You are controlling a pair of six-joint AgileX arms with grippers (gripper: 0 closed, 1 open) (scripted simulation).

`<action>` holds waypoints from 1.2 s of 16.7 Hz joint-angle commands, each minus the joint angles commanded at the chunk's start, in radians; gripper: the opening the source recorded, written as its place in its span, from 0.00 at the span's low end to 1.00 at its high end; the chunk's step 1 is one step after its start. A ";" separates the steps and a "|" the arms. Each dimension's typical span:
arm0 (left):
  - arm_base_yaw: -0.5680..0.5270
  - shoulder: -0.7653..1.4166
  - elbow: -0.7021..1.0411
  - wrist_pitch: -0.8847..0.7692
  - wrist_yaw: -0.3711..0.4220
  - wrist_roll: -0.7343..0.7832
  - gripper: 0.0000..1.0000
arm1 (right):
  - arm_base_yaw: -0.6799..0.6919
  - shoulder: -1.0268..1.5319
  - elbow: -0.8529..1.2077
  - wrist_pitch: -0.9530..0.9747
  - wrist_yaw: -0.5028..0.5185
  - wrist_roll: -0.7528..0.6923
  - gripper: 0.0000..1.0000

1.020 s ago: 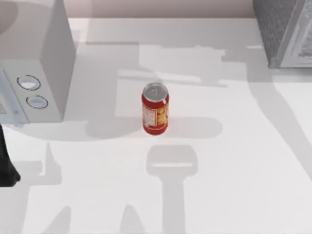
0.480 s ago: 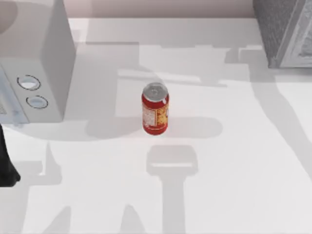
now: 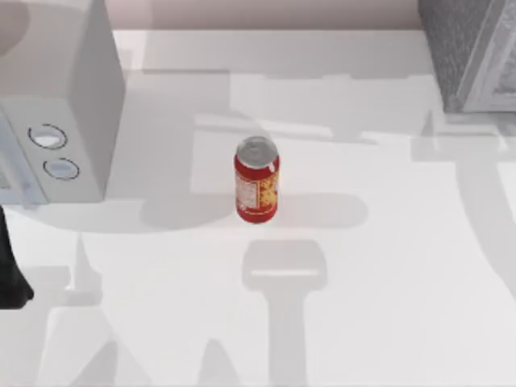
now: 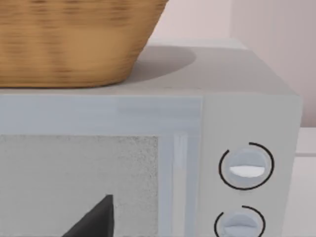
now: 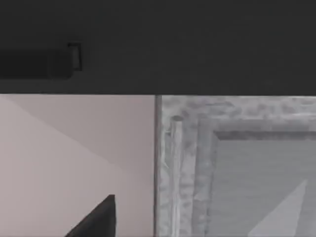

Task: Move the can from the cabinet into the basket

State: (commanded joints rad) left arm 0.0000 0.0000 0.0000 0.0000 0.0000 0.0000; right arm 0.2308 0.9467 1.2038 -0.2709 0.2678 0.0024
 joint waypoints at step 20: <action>0.000 0.000 0.000 0.000 0.000 0.000 1.00 | -0.231 -0.947 -1.204 0.271 -0.268 -0.002 1.00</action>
State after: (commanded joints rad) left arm 0.0000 0.0000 0.0000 0.0000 0.0000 0.0000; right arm 0.0000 0.0000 0.0000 0.0000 0.0000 0.0000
